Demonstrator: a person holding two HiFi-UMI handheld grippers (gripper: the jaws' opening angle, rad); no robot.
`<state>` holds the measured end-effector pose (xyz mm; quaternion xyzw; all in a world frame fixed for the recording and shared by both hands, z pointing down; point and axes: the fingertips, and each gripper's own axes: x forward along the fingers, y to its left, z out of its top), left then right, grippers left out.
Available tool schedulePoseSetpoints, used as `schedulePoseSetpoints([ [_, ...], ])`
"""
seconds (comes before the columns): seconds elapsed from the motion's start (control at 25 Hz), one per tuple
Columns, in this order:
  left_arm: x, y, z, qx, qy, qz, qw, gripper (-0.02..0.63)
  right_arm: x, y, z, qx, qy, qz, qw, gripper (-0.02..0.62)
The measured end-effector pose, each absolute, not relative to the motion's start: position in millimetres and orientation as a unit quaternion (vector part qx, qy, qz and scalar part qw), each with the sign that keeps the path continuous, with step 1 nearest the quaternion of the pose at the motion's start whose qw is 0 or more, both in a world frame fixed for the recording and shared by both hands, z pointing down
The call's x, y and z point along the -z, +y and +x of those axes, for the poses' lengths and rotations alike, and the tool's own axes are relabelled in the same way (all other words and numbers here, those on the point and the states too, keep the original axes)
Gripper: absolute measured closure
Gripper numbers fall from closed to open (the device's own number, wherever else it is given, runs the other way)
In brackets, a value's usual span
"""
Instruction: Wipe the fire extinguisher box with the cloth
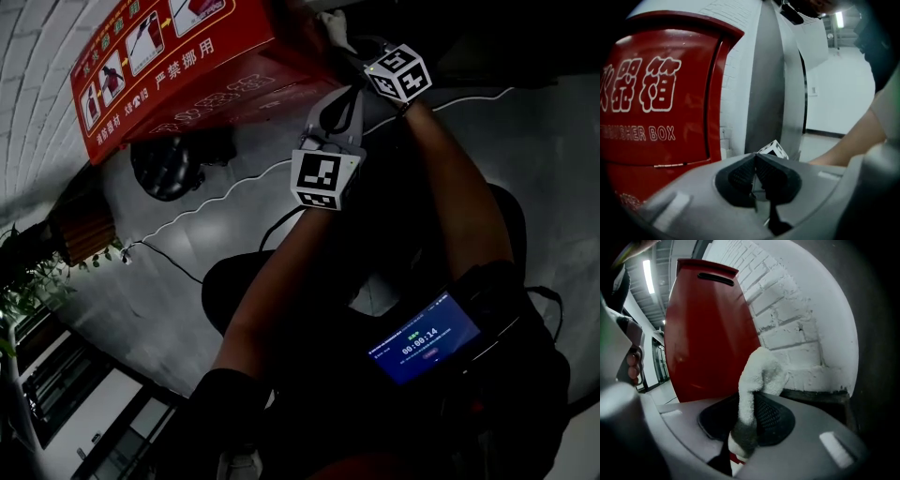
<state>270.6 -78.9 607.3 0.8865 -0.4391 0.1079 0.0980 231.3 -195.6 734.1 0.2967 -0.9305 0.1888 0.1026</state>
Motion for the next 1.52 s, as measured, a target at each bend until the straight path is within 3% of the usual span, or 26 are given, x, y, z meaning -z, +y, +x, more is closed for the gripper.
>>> schedulePoseSetpoints([
  [0.64, -608.7, -67.6, 255.7, -0.110, -0.437, 0.886, 0.108, 0.607, -831.6, -166.4, 244.3, -0.286, -0.880, 0.325, 0.196, 0.515],
  [0.84, -595.6, -67.6, 246.8, -0.098, -0.439, 0.887, 0.103, 0.607, -768.8, -178.4, 253.7, -0.214, -0.903, 0.321, 0.189, 0.516],
  [1.04, -571.7, -73.8, 238.2, -0.093, -0.456, 0.880, 0.097, 0.607, -657.5, -177.3, 272.2, -0.158, -0.915, 0.354, 0.115, 0.517],
  [1.36, -529.0, -76.3, 220.9, -0.085, -0.483, 0.869, 0.068, 0.607, -511.9, -126.0, 261.0, 0.007, -0.939, 0.337, 0.067, 0.516],
  [1.52, -519.0, -77.4, 215.1, -0.079, -0.489, 0.867, 0.056, 0.607, -486.2, -109.8, 247.9, 0.040, -0.950, 0.304, 0.053, 0.517],
])
